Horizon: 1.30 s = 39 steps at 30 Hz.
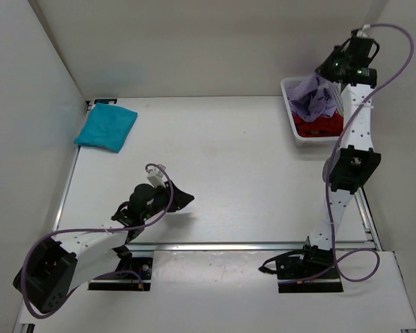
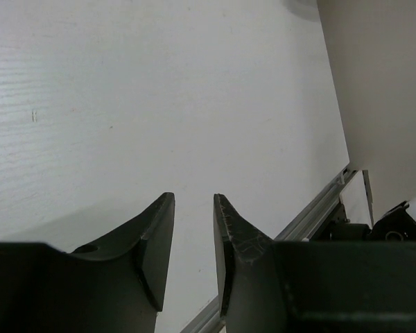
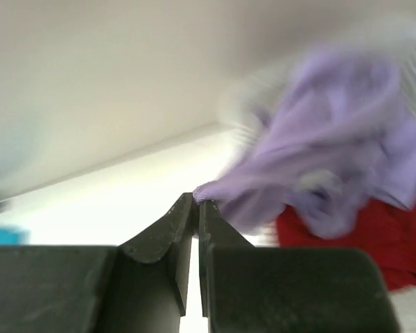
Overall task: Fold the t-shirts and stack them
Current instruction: Grab crumpled tshirt from bin with the right arm, then move the tshirt to the center of the board
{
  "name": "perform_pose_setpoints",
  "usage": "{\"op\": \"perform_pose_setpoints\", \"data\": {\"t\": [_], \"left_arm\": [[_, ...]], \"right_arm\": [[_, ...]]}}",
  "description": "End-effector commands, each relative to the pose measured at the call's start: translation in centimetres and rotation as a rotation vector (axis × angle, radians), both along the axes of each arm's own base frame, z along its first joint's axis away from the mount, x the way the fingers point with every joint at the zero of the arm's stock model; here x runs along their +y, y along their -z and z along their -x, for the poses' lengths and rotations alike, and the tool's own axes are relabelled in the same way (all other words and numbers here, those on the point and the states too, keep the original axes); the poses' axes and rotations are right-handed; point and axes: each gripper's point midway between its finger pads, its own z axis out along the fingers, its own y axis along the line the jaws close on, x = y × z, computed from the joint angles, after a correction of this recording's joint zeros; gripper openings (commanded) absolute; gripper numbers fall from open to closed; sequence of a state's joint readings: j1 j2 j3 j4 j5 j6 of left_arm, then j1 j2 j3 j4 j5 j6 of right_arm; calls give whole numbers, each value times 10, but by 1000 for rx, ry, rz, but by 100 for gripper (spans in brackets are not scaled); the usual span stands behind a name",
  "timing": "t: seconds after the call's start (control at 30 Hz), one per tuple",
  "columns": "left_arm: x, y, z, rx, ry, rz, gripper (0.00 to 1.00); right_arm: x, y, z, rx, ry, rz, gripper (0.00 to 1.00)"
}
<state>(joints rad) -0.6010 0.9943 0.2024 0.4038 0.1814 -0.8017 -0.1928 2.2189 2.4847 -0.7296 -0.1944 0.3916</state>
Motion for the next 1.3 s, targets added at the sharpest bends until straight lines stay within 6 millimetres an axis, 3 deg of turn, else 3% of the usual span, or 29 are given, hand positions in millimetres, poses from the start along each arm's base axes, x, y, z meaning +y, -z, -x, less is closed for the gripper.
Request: {"op": "perform_pose_setpoints", "data": {"t": [0.0, 0.03, 0.07, 0.23, 0.33, 0.4, 0.47, 0.5, 0.57, 0.6, 0.63, 0.67, 0.7, 0.77, 0.8, 0.87, 0.9, 0.93, 1.03, 1.1, 1.13, 1.17, 1.27], "left_arm": [[2, -19, -14, -42, -24, 23, 40], [5, -19, -16, -37, -36, 28, 39], [7, -21, -19, -40, -45, 29, 40], [26, -23, -30, -35, -102, 37, 40], [41, -19, -33, -16, -147, 48, 40], [53, -18, -36, -12, -189, 52, 39], [64, -25, -38, -30, -223, 81, 41], [71, -21, -38, -22, -242, 80, 41], [78, -25, -38, -40, -266, 81, 42], [79, -22, -37, -27, -271, 80, 42], [80, -21, -36, -27, -275, 76, 42], [81, -20, -35, -32, -273, 71, 42], [80, -18, -34, -24, -271, 70, 42], [83, -16, -34, -23, -283, 56, 42], [83, -15, -34, -25, -280, 47, 42], [85, -13, -35, -23, -283, 20, 42], [84, -8, -33, -21, -270, -10, 42], [82, -10, -32, -19, -264, -19, 42], [74, -4, -25, -15, -218, -120, 45], [75, 7, -21, 0, -229, -230, 51], [68, 15, -11, 20, -192, -268, 53], [64, 27, -3, 61, -158, -305, 56], [58, 52, 7, 134, -88, -392, 63]], "right_arm": [[86, -214, 95, -471, -258, 1, 0], [106, -218, 102, -494, -331, -22, 0], [127, -254, 133, -591, -396, -13, 0], [214, -323, 228, -809, -594, -20, 0], [234, -348, 271, -882, -697, -59, 0], [236, -350, 277, -902, -739, -73, 0], [239, -322, 266, -813, -796, -155, 0], [237, -320, 267, -826, -840, -155, 0], [240, -271, 241, -703, -866, -222, 0], [247, -232, 226, -626, -891, -255, 0], [247, -224, 222, -647, -907, -250, 0], [251, -178, 211, -544, -917, -305, 0], [252, -166, 208, -561, -945, -309, 0], [257, -77, 181, -410, -960, -404, 0], [252, -61, 172, -388, -947, -425, 0], [247, -5, 135, -265, -923, -467, 0], [244, 3, 122, -242, -896, -451, 0], [240, 30, 107, -164, -839, -462, 0], [233, 46, 80, -99, -772, -391, 0], [225, 35, 68, -126, -731, -306, 0], [223, 31, 64, -125, -712, -275, 0], [221, 41, 63, -86, -693, -273, 0], [215, 42, 63, -82, -665, -234, 0]]}}
